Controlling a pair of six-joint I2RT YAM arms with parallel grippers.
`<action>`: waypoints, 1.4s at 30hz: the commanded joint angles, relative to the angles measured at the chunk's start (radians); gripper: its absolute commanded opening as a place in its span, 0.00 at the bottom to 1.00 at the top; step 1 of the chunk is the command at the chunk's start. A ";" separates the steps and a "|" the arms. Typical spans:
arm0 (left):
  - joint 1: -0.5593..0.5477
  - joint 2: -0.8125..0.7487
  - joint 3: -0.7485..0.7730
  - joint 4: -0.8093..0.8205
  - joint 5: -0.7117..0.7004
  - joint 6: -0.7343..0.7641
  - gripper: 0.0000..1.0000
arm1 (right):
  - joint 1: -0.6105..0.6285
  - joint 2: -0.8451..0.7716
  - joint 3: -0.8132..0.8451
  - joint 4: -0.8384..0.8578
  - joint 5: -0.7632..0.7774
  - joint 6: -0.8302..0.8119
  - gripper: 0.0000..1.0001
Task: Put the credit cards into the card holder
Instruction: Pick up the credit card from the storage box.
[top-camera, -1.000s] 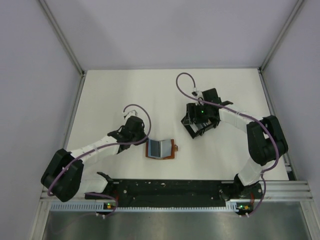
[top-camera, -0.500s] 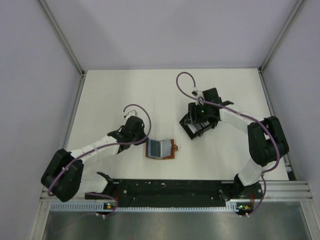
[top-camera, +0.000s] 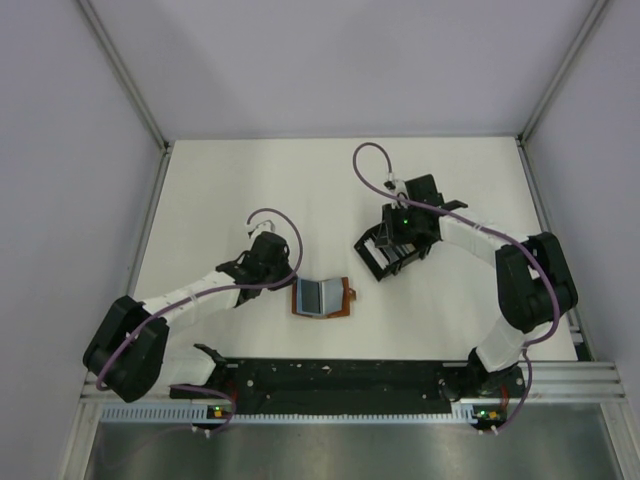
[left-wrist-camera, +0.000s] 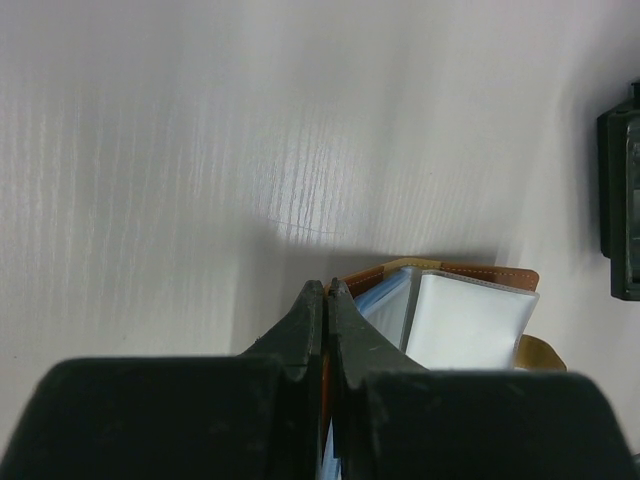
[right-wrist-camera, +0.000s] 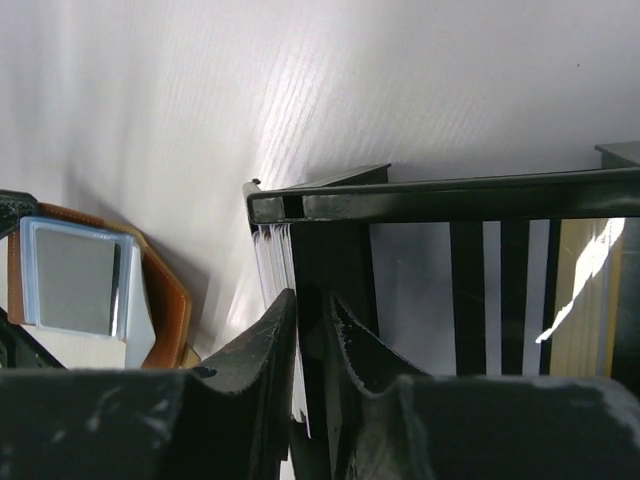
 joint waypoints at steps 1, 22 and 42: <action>0.006 0.007 0.026 0.042 0.000 0.014 0.00 | -0.012 -0.029 0.056 0.014 -0.010 0.003 0.14; 0.007 0.018 0.025 0.051 0.011 0.012 0.00 | 0.024 0.036 0.073 -0.039 0.154 -0.057 0.12; 0.007 0.004 0.023 0.046 0.011 0.012 0.00 | 0.028 -0.146 0.083 -0.049 0.250 -0.028 0.00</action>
